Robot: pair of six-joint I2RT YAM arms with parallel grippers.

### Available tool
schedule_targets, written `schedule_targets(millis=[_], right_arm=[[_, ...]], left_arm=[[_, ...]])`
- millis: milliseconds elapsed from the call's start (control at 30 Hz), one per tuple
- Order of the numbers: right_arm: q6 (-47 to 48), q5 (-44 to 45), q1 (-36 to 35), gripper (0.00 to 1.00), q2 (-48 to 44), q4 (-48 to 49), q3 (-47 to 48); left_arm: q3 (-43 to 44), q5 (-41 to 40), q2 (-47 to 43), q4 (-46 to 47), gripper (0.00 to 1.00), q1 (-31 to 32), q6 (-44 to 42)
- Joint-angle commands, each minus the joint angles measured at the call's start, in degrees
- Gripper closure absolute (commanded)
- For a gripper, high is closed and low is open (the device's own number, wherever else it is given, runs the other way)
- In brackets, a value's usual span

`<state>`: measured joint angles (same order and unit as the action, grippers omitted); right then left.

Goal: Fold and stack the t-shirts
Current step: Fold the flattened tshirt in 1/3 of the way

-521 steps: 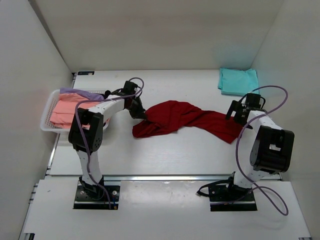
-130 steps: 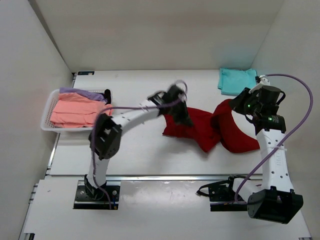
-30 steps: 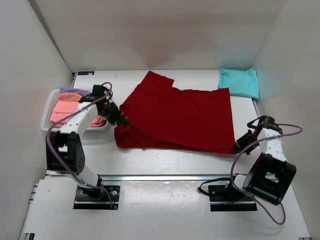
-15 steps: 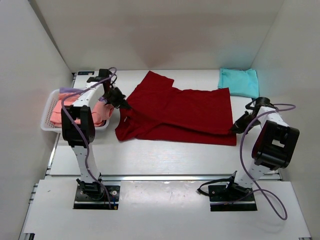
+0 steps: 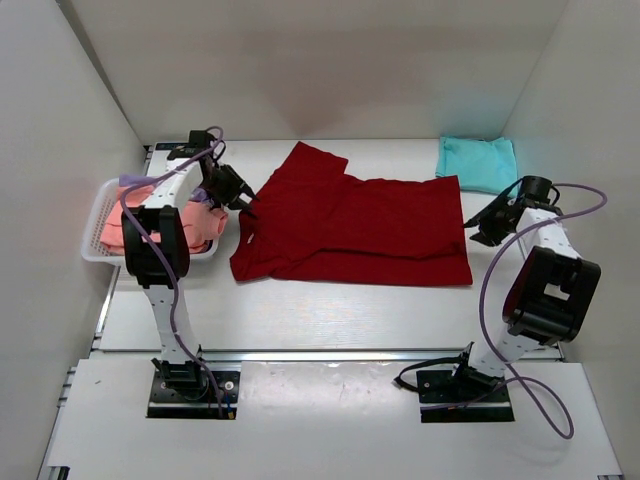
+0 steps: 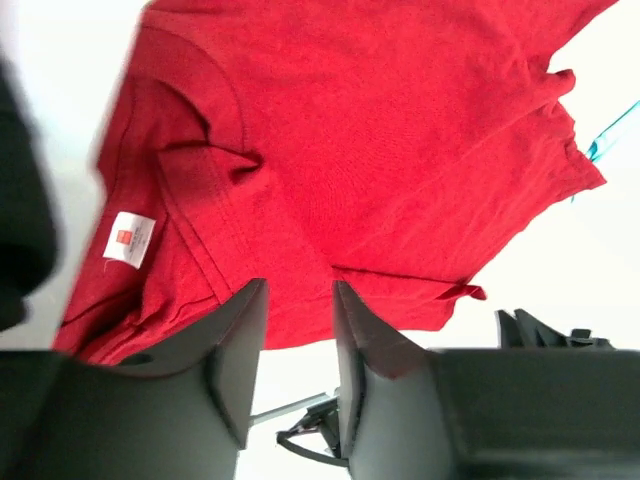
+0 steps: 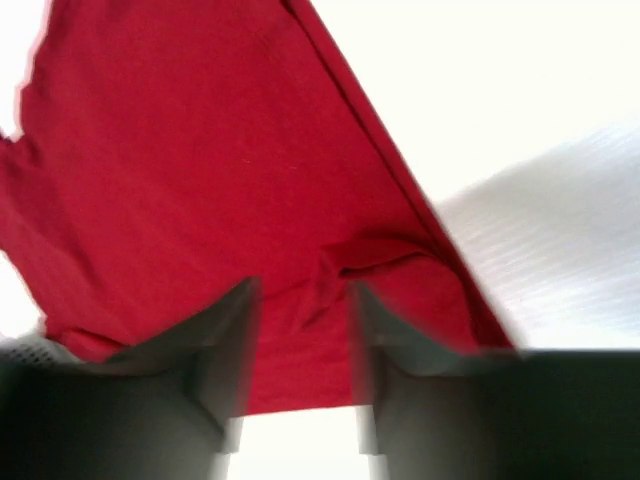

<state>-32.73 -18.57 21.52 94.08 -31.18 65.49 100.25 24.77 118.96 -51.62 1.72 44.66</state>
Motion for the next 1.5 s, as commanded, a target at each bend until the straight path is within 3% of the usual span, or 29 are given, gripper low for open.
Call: schedule_targets(millis=[0,33,67,233,433,633,867,1067,1200,1333,1467], right_arm=[[-0.5,-0.5,0.7,0.68,-4.1,4.1,-2.8],[-0.1,-1.5,0.6,0.92,-4.6,4.2,-3.5],[0.6,-1.7,0.1,1.0,-4.3,4.3,-4.1],[3.6,-3.2,-5.1,1.0,-4.3,6.1,-7.8],[5.3,1.1,-11.7,1.0,2.1,3.9,-6.9],[4.5,5.6,-13.8,0.99,6.1,-4.4,-7.8],[4.5,5.7,-15.6,1.0,0.4,-9.2,-16.8],[3.8,6.2,-16.3,1.0,-12.2,-13.7,-26.2],[4.5,6.8,-12.2,1.0,-19.2,-13.5,-30.4],[7.4,5.5,-9.3,1.0,-19.5,-12.5,-25.9],[9.2,6.7,-11.4,0.9,-14.7,-15.6,-14.5]], left_arm=[[1.5,1.2,-3.0,1.8,0.59,2.1,0.6],[0.0,1.3,-3.9,2.2,0.63,2.2,0.3],[-0.8,1.8,-4.7,2.0,0.66,3.2,0.2],[-12.4,-0.2,-7.7,3.0,0.79,8.5,-0.7],[-15.9,-9.1,-4.4,3.2,0.76,13.3,-2.0],[-24.6,-15.1,-2.9,4.9,0.86,12.2,-5.1],[-45.8,-16.9,-15.3,8.1,0.88,10.8,-10.6],[-59.6,-14.7,-28.3,8.4,0.86,10.8,-12.1],[-59.9,-10.7,-33.6,9.0,0.77,10.9,-10.3],[-49.4,-9.5,-34.8,7.8,0.65,13.0,-9.7],[-35.8,-7.3,-31.9,7.2,0.6,12.7,-7.5]])
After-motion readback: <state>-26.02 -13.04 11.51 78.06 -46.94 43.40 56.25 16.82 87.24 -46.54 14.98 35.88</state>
